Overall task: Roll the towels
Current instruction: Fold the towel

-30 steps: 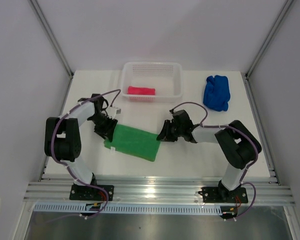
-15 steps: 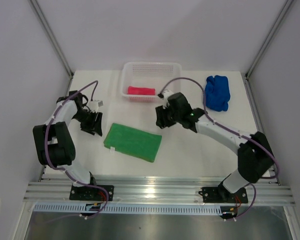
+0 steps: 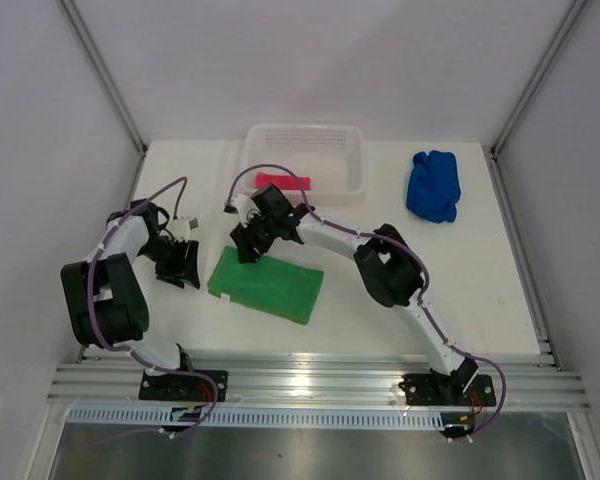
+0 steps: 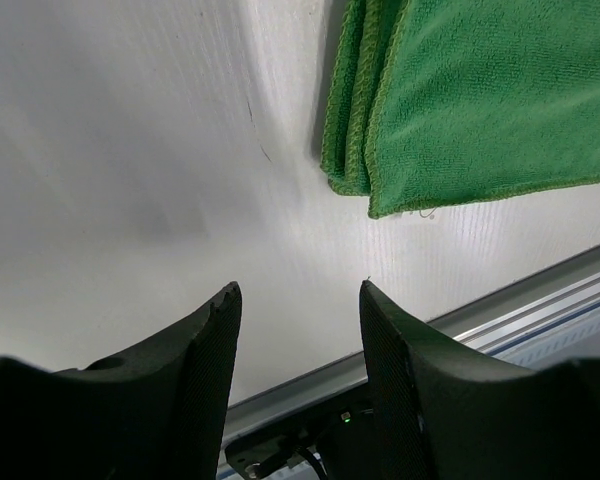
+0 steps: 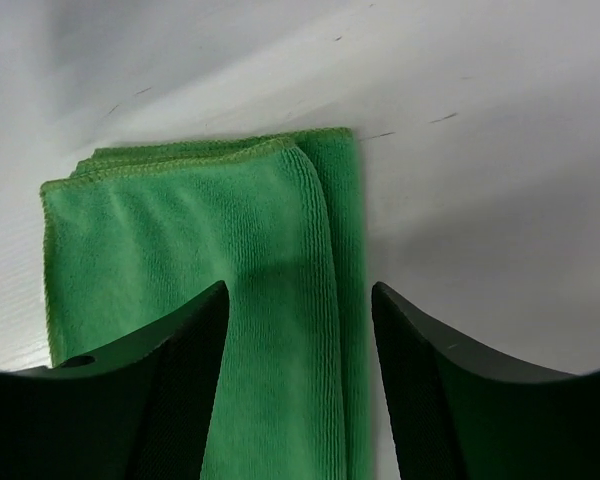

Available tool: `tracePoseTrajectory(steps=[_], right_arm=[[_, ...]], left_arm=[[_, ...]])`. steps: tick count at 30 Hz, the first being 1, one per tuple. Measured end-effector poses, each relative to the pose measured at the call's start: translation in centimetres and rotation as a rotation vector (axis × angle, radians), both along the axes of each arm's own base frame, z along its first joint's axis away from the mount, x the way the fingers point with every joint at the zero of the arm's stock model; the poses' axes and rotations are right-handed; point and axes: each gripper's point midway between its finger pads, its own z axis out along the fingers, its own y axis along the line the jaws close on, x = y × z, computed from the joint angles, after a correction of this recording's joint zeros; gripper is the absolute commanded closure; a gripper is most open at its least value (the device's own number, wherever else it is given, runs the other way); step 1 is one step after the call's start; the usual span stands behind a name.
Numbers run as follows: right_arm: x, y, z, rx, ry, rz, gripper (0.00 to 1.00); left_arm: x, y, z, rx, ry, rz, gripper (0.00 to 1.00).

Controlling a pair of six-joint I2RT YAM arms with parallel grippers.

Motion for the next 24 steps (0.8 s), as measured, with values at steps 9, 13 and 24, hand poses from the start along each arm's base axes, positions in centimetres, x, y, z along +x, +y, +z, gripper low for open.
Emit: tracePoseTrajectory(steps=[9,13,24], right_arm=[[-0.5,2.5,-2.3,0.046,0.083,0.018,0.38],[-0.6,3.3,-2.3,0.071,0.098,0.020,0.40],[-1.0,4.0,-3.0,0.075,0.145,-0.020,1.00]], left_arm=[[0.1,0.0,-0.4,0.001,-0.009,0.000,0.46],[0.1,0.0,-0.5,0.001,-0.010,0.000,0.46],[-0.3,0.2,-0.6,0.013,-0.012,-0.002,0.47]])
